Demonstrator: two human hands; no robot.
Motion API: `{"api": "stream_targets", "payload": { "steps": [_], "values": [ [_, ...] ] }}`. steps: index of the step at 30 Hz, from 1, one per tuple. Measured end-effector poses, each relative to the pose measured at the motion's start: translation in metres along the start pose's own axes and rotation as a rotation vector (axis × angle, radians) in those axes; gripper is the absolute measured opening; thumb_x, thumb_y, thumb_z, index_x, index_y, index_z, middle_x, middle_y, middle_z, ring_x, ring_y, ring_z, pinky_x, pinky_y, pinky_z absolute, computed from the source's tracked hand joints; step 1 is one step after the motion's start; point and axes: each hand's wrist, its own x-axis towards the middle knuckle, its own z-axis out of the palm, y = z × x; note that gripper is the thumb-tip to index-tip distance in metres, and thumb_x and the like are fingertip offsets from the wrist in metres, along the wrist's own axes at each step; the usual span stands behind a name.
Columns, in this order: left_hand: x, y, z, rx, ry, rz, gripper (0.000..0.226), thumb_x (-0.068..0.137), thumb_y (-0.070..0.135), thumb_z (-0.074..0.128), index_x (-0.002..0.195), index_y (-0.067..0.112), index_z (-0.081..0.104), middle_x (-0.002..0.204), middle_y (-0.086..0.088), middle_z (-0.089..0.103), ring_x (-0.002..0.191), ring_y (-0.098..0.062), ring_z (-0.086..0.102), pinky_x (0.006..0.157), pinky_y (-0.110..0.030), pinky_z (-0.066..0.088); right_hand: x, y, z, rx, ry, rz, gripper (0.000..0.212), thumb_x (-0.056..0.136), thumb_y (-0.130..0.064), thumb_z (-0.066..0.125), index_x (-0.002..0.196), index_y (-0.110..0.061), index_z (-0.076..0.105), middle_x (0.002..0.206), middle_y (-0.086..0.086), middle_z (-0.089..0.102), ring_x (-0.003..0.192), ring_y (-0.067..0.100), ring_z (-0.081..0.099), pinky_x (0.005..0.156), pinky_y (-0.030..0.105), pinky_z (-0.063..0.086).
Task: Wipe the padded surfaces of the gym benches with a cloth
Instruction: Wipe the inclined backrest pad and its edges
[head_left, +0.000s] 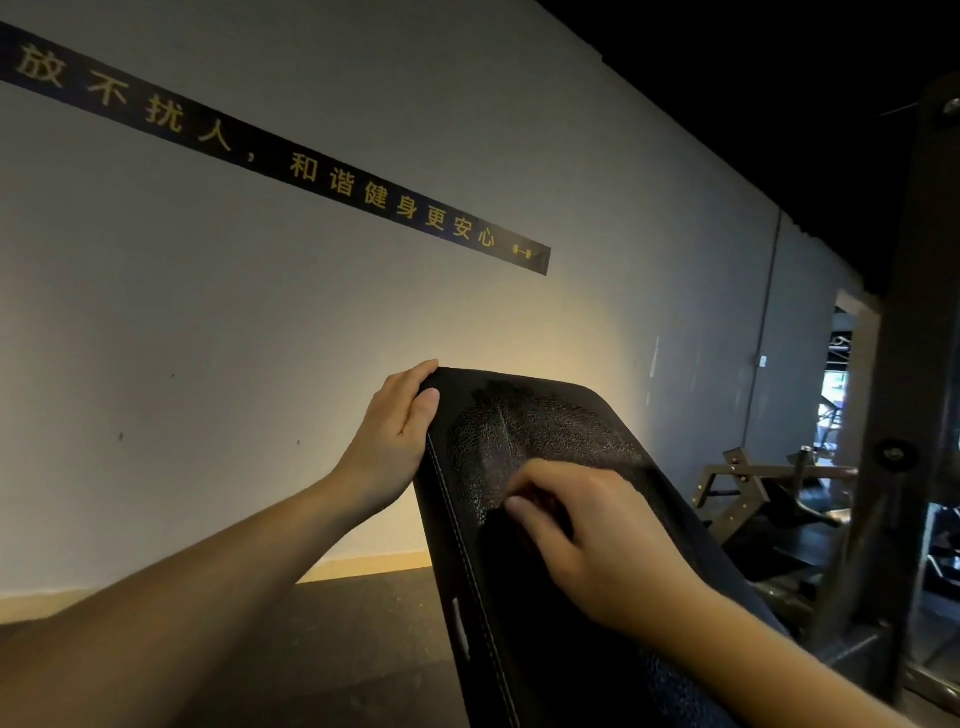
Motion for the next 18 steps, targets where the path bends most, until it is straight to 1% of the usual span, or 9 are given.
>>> {"api": "stream_targets", "payload": {
  "steps": [3, 5, 8, 10, 11, 12, 14, 16, 18],
  "values": [
    [-0.001, 0.000, 0.002, 0.007, 0.002, 0.005, 0.048, 0.109, 0.040, 0.033, 0.155, 0.025, 0.037, 0.149, 0.007, 0.041, 0.140, -0.010, 0.036, 0.120, -0.035, 0.029, 0.038, 0.004, 0.008, -0.129, 0.072, 0.023, 0.018, 0.100, -0.040, 0.049, 0.103, -0.029, 0.063, 0.097, -0.008, 0.068, 0.093, 0.019, 0.062, 0.078, 0.036, 0.049],
    [-0.002, 0.002, 0.000, 0.028, -0.021, 0.006, 0.052, 0.108, 0.046, 0.031, 0.155, 0.025, 0.036, 0.150, 0.006, 0.041, 0.140, -0.011, 0.037, 0.120, -0.038, 0.032, 0.083, 0.010, 0.017, -0.145, 0.118, 0.104, 0.017, 0.101, -0.036, 0.052, 0.105, -0.026, 0.064, 0.102, -0.001, 0.071, 0.098, 0.027, 0.063, 0.079, 0.037, 0.049],
    [-0.003, 0.007, -0.004, 0.061, -0.034, -0.002, 0.046, 0.112, 0.036, 0.031, 0.155, 0.024, 0.036, 0.152, 0.003, 0.042, 0.141, -0.013, 0.038, 0.122, -0.041, 0.032, 0.125, 0.016, 0.025, -0.134, 0.160, 0.204, 0.017, 0.101, -0.032, 0.053, 0.107, -0.022, 0.066, 0.104, 0.004, 0.071, 0.100, 0.031, 0.064, 0.080, 0.037, 0.049],
    [-0.003, 0.009, -0.007, 0.071, -0.048, -0.014, 0.045, 0.112, 0.035, 0.032, 0.155, 0.024, 0.037, 0.150, 0.004, 0.043, 0.139, -0.012, 0.039, 0.121, -0.041, 0.033, 0.111, 0.011, 0.023, -0.092, 0.160, 0.199, 0.016, 0.101, -0.032, 0.054, 0.105, -0.021, 0.066, 0.101, 0.003, 0.072, 0.097, 0.029, 0.064, 0.081, 0.038, 0.051],
    [-0.003, 0.009, -0.008, 0.072, -0.052, -0.015, 0.044, 0.112, 0.034, 0.033, 0.154, 0.024, 0.038, 0.148, 0.005, 0.044, 0.138, -0.011, 0.040, 0.120, -0.040, 0.034, 0.094, 0.008, 0.020, -0.052, 0.145, 0.164, 0.015, 0.100, -0.032, 0.055, 0.103, -0.023, 0.067, 0.098, 0.001, 0.072, 0.095, 0.027, 0.065, 0.081, 0.039, 0.052],
    [-0.002, 0.008, -0.008, 0.070, -0.051, -0.014, 0.043, 0.112, 0.033, 0.034, 0.154, 0.024, 0.039, 0.146, 0.007, 0.044, 0.137, -0.009, 0.040, 0.120, -0.037, 0.033, 0.070, 0.005, 0.015, -0.014, 0.119, 0.110, 0.014, 0.099, -0.033, 0.055, 0.100, -0.025, 0.066, 0.095, -0.003, 0.071, 0.092, 0.024, 0.065, 0.081, 0.040, 0.052],
    [-0.001, 0.006, -0.007, 0.052, -0.038, -0.016, 0.043, 0.112, 0.031, 0.036, 0.154, 0.024, 0.040, 0.147, 0.006, 0.044, 0.136, -0.006, 0.039, 0.117, -0.029, 0.030, 0.020, -0.005, 0.003, 0.022, 0.009, 0.009, 0.014, 0.098, -0.037, 0.053, 0.098, -0.028, 0.065, 0.092, -0.011, 0.068, 0.088, 0.015, 0.062, 0.080, 0.038, 0.052],
    [-0.001, 0.005, -0.004, 0.042, -0.011, -0.007, 0.043, 0.112, 0.030, 0.036, 0.154, 0.023, 0.040, 0.148, 0.005, 0.044, 0.137, -0.007, 0.038, 0.115, -0.026, 0.027, -0.004, -0.007, -0.003, 0.004, -0.054, -0.023, 0.020, 0.096, -0.043, 0.048, 0.097, -0.029, 0.062, 0.091, -0.014, 0.064, 0.087, 0.011, 0.059, 0.079, 0.038, 0.050],
    [-0.001, 0.003, -0.001, 0.034, -0.003, -0.005, 0.044, 0.112, 0.031, 0.035, 0.154, 0.023, 0.039, 0.149, 0.005, 0.043, 0.139, -0.009, 0.037, 0.118, -0.030, 0.028, 0.011, -0.001, 0.001, -0.096, 0.005, -0.033, 0.023, 0.096, -0.045, 0.044, 0.099, -0.029, 0.061, 0.093, -0.011, 0.065, 0.089, 0.015, 0.060, 0.078, 0.040, 0.051]
  ]
}}
